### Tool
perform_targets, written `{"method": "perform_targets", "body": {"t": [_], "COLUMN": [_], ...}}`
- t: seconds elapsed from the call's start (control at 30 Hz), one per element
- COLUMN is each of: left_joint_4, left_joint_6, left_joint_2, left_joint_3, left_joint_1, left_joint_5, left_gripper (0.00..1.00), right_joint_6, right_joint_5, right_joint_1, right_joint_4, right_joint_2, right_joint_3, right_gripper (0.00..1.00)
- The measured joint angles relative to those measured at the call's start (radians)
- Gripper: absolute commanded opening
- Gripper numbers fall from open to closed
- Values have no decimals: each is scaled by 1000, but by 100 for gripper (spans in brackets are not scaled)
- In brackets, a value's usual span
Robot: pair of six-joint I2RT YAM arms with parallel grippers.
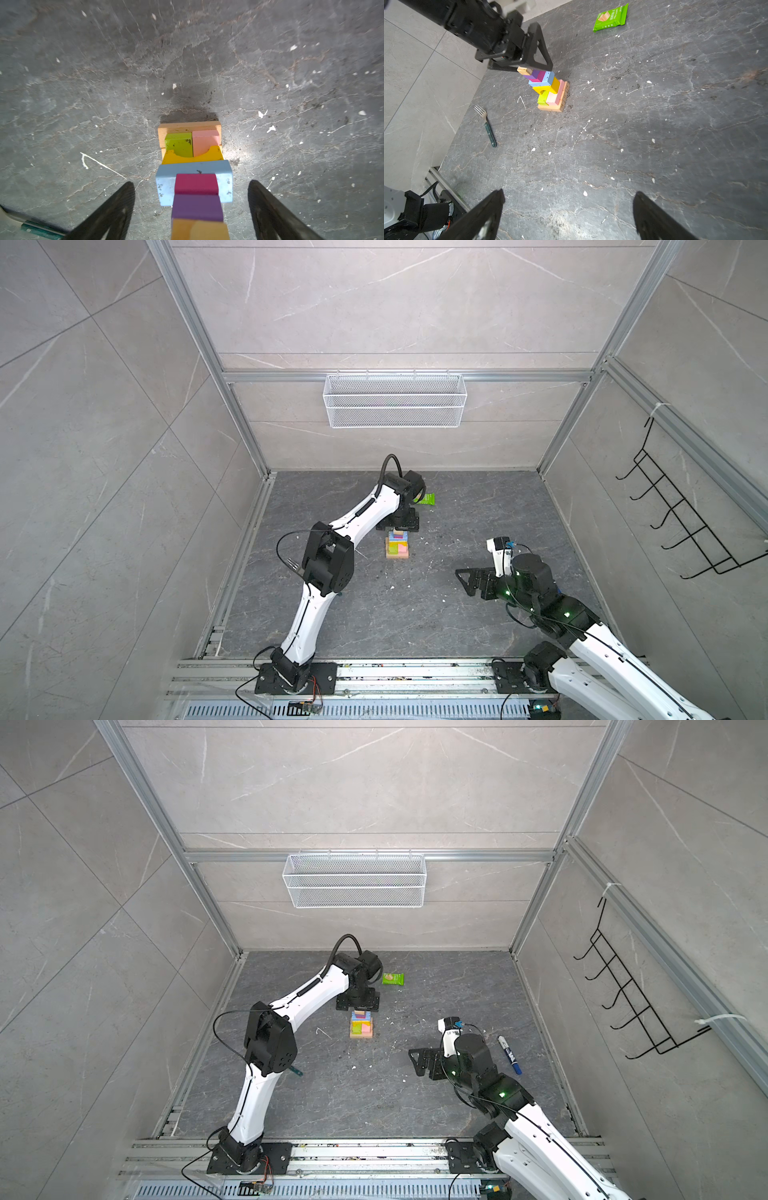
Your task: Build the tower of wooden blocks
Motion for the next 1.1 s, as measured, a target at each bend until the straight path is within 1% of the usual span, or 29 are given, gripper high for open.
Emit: {"method": "perform_targets", "body": {"t": [0.03,0.07,0.1,0.23,0.3,0.47,0.57,0.67,0.77,0.93,1.03,1.1], "left_joint_4": [0,0,0,6,29,135,264,400,517,732,827,887], "left_joint_6": [3,6,11,31,41,98,172,255,321,428,476,500], "left_joint_2": [-10,-22,-33,-87,-129,-296,-419,-536,-623,-756,-826,-856], "left_joint_3": [0,0,0,-2,-26,-201,-363,-541,-687,-943,-1071,-1131], "left_joint_1": [0,0,0,-1,-1,0,0,16,73,233,315,372], "left_joint_5": [-6,-13,-20,-44,-62,-116,-157,-171,-145,-98,-63,-35], "left_gripper": [93,99,100,100,100,100,100,100,100,100,100,100], "right_joint_6": [-2,-3,-6,-29,-44,-103,-150,-211,-261,-321,-344,-356], "right_joint_5": [1,3,5,30,52,129,193,265,327,446,519,549], "right_joint_1": [0,0,0,0,0,0,0,0,-9,-51,-86,-121], "right_joint_4": [1,3,6,13,23,79,129,208,286,376,430,486], "right_joint_2": [7,16,24,75,104,198,251,306,362,465,495,507], "right_joint_3": [0,0,0,21,42,106,114,114,114,114,114,107], "right_gripper": [100,100,100,100,100,100,100,100,100,100,100,100]}}
